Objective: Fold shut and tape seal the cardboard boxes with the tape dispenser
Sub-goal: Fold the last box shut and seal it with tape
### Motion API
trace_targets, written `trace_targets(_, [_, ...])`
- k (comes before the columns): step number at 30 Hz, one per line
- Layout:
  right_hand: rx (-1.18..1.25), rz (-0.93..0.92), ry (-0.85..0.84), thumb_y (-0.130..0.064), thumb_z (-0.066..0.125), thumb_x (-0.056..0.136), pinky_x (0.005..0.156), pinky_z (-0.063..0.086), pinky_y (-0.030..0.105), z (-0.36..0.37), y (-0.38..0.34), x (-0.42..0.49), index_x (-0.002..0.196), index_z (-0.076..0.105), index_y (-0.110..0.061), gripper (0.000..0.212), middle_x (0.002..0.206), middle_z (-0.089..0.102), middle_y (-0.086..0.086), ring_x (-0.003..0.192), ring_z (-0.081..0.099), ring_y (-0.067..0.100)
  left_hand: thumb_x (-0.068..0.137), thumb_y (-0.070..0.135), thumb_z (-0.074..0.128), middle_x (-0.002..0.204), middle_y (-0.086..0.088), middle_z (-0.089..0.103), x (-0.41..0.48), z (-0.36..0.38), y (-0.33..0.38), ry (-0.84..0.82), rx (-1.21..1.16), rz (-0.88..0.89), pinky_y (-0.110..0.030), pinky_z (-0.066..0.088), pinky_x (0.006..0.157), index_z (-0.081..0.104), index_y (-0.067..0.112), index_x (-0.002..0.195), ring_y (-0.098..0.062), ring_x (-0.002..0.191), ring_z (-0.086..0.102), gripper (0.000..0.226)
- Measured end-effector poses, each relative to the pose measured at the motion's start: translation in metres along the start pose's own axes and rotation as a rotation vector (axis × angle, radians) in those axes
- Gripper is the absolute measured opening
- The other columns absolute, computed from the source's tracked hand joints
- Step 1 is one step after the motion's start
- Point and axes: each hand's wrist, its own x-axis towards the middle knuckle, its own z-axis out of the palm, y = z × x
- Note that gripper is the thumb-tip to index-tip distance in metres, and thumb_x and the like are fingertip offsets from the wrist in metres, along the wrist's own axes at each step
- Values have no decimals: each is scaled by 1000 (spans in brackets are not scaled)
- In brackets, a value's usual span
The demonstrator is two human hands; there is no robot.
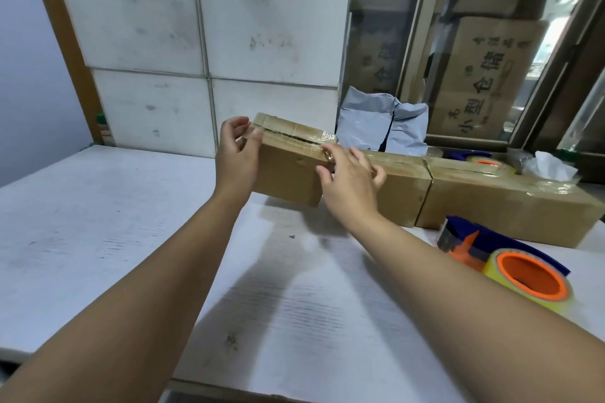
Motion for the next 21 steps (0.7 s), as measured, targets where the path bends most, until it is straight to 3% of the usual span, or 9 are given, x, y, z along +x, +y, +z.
trace_targets(3, [47,76,-48,-31,50,96,111,6,39,-1,14,6,134,46,-32,37,142,48,-5,142,24,12,96,26,53,118,8,57,8,11,-7,-45,18,-21,-24,41,92,49,28,112,-7,105,55,17])
trace_targets(8, [-265,-52,-42,-43,46,96,104,5,38,4,31,3,137,43,-35,41,150,36,-8,140,25,11,97,26,51,120,6,54,8,21,-28,-25,20,-83,-21,39,86,48,24,118,-7,105,53,21])
trace_targets(13, [-348,-181,31,-37,51,95,110,6,38,7,43,-2,138,45,-28,44,145,43,-2,135,36,15,95,35,54,132,3,49,-6,14,-65,-90,116,-118,-32,40,102,38,31,132,-14,120,48,41])
trace_targets(21, [-266,-261,171,-18,71,82,110,30,46,23,52,-1,126,60,-9,45,121,62,11,115,56,30,87,38,65,123,13,58,-20,8,-75,-160,199,-131,-29,44,99,47,28,131,-6,114,54,48])
